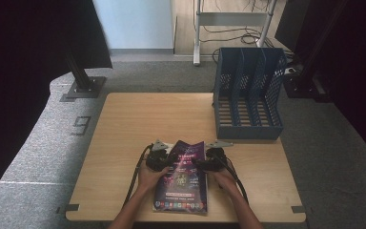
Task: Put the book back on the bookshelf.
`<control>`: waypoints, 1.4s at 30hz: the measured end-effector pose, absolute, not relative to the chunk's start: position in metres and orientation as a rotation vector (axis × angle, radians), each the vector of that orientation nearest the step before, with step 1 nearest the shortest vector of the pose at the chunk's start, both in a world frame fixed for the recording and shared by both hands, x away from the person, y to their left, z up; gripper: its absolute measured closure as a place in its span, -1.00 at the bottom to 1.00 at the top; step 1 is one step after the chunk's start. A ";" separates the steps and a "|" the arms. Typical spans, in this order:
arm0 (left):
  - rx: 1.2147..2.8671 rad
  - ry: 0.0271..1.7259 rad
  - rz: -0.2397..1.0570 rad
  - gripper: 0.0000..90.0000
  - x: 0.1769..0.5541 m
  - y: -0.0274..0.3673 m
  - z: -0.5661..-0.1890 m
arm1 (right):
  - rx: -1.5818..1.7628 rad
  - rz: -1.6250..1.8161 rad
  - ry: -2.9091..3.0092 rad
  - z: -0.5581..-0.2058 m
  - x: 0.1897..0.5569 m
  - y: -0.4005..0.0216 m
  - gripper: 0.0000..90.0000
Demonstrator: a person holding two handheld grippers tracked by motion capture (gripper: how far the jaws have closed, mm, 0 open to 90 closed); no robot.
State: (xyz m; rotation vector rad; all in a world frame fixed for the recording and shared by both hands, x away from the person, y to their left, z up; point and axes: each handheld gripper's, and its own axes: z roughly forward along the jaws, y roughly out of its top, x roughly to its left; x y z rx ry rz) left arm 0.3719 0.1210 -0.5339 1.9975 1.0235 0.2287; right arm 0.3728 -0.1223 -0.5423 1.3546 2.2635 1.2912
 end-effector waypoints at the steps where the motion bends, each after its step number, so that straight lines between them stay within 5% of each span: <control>1: 1.997 1.025 0.224 0.92 0.373 0.121 -0.534 | 1.359 1.284 2.264 -0.542 0.373 -0.121 -0.33; 13: 2.010 1.024 0.207 0.91 0.375 0.121 -0.533 | 1.366 1.257 2.282 -0.549 0.386 -0.118 -0.27; 30: 2.018 1.031 0.216 0.82 0.376 0.119 -0.536 | 1.405 1.276 2.281 -0.548 0.387 -0.125 0.15; 42: 2.042 1.096 0.254 0.37 0.375 0.129 -0.535 | 1.422 1.300 2.251 -0.542 0.383 -0.128 0.41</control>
